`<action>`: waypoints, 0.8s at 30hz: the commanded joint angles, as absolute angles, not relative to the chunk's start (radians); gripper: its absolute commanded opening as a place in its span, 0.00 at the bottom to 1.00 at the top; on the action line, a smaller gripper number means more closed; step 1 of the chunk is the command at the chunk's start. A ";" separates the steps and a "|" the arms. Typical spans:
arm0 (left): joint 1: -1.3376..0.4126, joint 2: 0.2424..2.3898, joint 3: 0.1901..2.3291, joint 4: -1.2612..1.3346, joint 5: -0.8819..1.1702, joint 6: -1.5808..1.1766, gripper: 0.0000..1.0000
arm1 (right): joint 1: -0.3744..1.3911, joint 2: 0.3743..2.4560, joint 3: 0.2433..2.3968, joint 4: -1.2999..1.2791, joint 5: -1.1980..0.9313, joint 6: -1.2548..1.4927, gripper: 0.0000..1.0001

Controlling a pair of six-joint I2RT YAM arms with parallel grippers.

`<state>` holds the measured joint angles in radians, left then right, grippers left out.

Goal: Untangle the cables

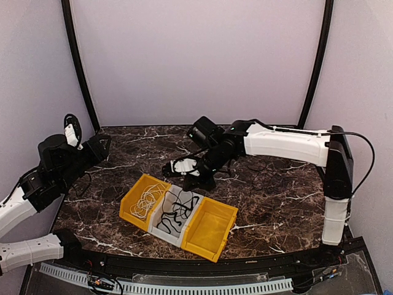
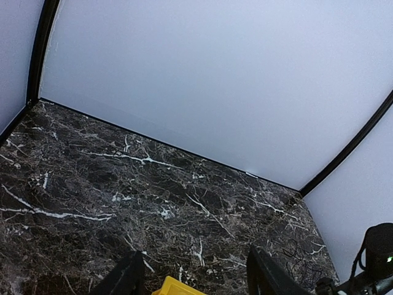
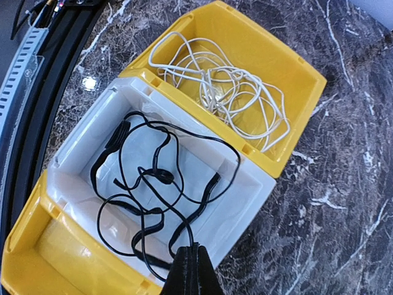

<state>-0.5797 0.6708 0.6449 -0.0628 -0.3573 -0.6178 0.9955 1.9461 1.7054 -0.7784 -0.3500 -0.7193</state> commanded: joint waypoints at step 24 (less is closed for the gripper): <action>-0.575 0.767 0.648 -0.019 -0.255 -0.580 0.59 | 1.085 1.883 1.650 -0.790 -0.160 -0.645 0.43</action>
<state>-0.5797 0.7345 0.6273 -0.0555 -0.2920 -0.6125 1.0855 1.9774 1.6955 -0.7643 -0.1974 -0.6315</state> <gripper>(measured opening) 0.595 0.418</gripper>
